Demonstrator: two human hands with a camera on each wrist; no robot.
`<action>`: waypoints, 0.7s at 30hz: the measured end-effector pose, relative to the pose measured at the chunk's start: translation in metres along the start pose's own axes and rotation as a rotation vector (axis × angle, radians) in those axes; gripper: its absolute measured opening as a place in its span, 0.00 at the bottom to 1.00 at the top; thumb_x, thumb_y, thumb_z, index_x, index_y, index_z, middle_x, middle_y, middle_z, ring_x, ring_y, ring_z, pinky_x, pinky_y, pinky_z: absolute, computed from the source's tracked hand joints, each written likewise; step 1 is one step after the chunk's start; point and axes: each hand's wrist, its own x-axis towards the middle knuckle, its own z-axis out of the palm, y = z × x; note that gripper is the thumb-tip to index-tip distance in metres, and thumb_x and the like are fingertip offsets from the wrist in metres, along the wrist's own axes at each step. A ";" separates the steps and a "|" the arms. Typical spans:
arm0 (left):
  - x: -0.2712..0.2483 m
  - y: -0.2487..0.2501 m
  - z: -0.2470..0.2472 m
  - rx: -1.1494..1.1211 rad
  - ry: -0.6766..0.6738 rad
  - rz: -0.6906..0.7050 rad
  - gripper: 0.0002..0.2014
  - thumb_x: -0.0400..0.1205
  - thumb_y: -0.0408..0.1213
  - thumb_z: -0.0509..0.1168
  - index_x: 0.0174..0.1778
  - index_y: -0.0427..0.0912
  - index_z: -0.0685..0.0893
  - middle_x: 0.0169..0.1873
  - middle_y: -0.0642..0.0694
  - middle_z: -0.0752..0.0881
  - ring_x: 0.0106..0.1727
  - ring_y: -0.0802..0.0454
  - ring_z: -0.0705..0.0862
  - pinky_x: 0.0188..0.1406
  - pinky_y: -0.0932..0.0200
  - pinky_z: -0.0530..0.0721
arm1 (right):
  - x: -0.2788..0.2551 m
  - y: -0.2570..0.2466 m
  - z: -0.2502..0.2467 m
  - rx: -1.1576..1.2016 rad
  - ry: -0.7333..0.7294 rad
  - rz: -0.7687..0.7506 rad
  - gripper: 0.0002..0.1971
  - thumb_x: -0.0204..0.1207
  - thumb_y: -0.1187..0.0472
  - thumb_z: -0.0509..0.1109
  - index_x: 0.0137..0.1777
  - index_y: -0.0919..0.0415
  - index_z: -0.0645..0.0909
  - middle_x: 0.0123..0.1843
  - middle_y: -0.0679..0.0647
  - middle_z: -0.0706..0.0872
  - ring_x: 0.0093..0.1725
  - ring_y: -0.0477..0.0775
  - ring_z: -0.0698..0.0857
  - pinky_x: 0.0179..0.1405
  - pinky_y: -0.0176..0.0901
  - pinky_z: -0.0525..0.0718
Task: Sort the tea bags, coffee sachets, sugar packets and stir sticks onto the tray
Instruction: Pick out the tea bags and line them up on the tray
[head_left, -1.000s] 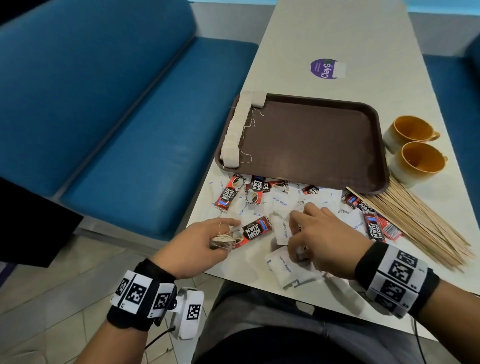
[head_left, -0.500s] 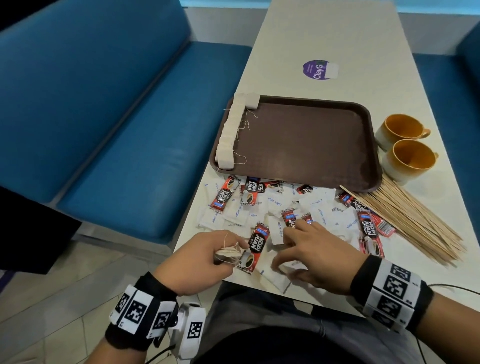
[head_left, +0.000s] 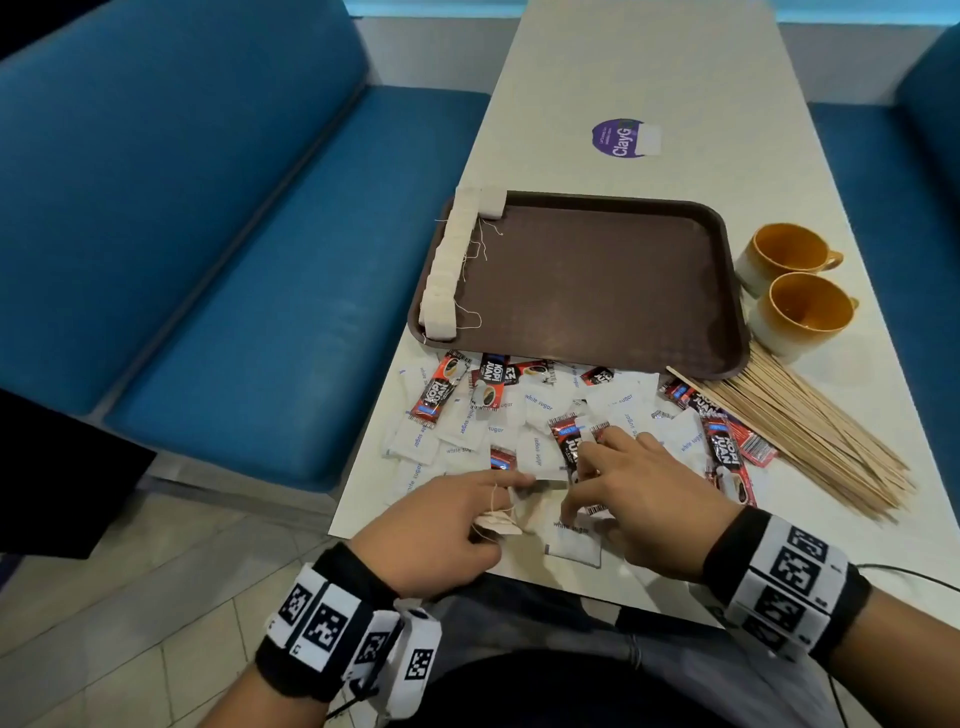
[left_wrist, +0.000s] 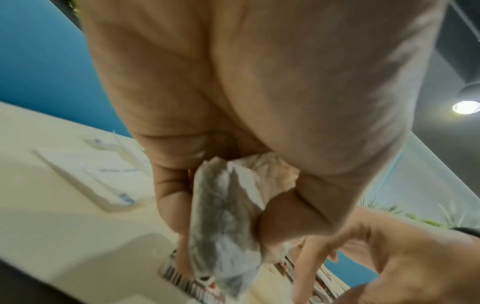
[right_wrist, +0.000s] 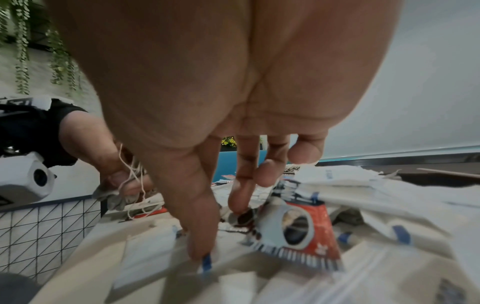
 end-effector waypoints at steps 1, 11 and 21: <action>-0.003 -0.003 -0.002 -0.001 0.010 -0.008 0.23 0.75 0.33 0.65 0.34 0.76 0.76 0.77 0.76 0.73 0.67 0.70 0.81 0.58 0.69 0.76 | 0.000 0.001 0.001 0.001 0.023 -0.003 0.10 0.83 0.46 0.69 0.62 0.36 0.86 0.54 0.41 0.72 0.60 0.50 0.68 0.52 0.47 0.67; -0.019 -0.013 -0.011 -0.125 0.240 -0.081 0.11 0.78 0.31 0.68 0.47 0.55 0.87 0.66 0.68 0.84 0.62 0.68 0.84 0.60 0.68 0.79 | 0.021 -0.019 -0.001 0.069 0.069 0.017 0.08 0.82 0.49 0.69 0.55 0.44 0.88 0.52 0.44 0.78 0.59 0.51 0.73 0.56 0.46 0.68; -0.018 -0.038 -0.024 -0.487 0.800 -0.404 0.03 0.84 0.37 0.70 0.47 0.47 0.90 0.43 0.51 0.91 0.47 0.58 0.87 0.51 0.58 0.83 | 0.051 -0.044 0.004 -0.072 -0.011 -0.085 0.10 0.82 0.48 0.70 0.50 0.52 0.88 0.54 0.50 0.85 0.57 0.56 0.80 0.46 0.47 0.69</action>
